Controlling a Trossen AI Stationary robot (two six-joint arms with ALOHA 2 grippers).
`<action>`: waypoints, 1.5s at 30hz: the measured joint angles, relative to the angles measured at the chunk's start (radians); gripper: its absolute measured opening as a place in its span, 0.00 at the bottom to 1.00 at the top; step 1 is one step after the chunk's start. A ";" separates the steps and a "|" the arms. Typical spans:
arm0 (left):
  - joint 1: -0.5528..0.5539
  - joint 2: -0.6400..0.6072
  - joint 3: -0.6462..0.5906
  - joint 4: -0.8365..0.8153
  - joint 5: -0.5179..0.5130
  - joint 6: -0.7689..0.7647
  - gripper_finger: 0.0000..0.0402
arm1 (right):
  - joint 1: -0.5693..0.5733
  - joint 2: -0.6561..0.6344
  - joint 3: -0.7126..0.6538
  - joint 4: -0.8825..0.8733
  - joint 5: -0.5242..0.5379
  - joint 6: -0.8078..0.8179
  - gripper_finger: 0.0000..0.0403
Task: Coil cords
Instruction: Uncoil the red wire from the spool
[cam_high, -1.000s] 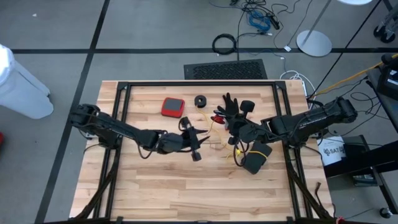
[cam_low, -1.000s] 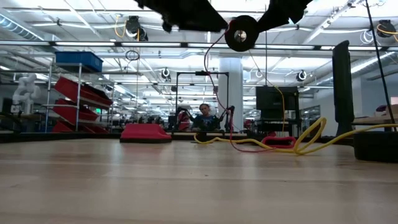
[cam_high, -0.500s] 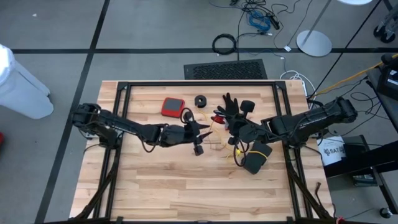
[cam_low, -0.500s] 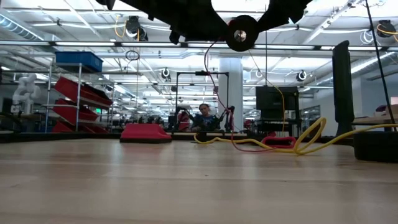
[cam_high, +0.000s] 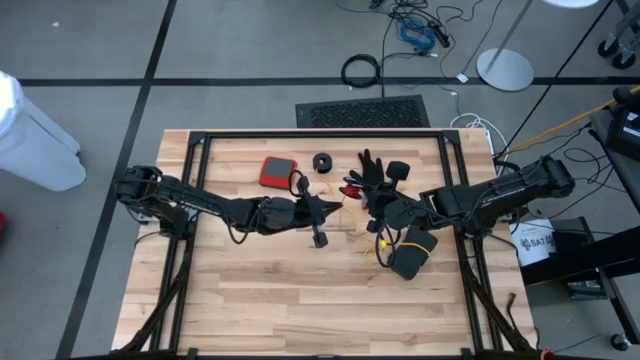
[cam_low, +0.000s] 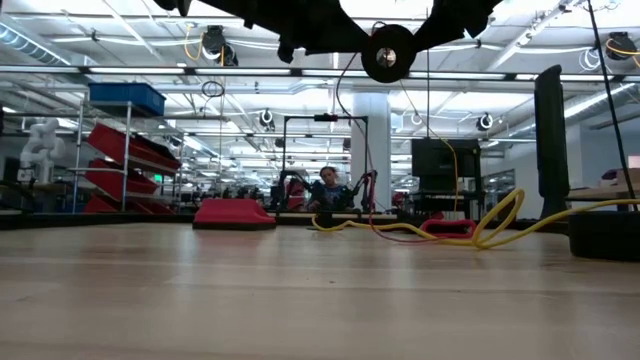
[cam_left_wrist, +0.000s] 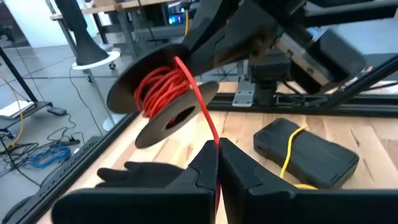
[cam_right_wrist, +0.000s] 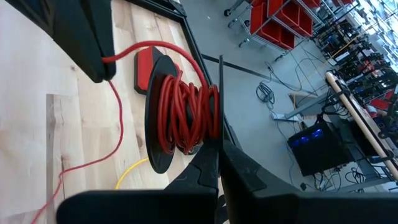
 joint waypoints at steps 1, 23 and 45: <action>0.000 0.000 0.000 0.005 0.002 0.003 0.01 | 0.000 0.000 0.000 0.000 0.000 0.000 0.00; 0.022 0.199 0.059 0.087 0.142 0.024 0.00 | -0.007 0.000 -0.002 0.089 -0.055 -0.020 0.00; 0.111 0.017 0.042 -0.346 -0.220 0.048 0.00 | 0.052 -0.055 -0.001 -0.137 -0.001 0.106 0.00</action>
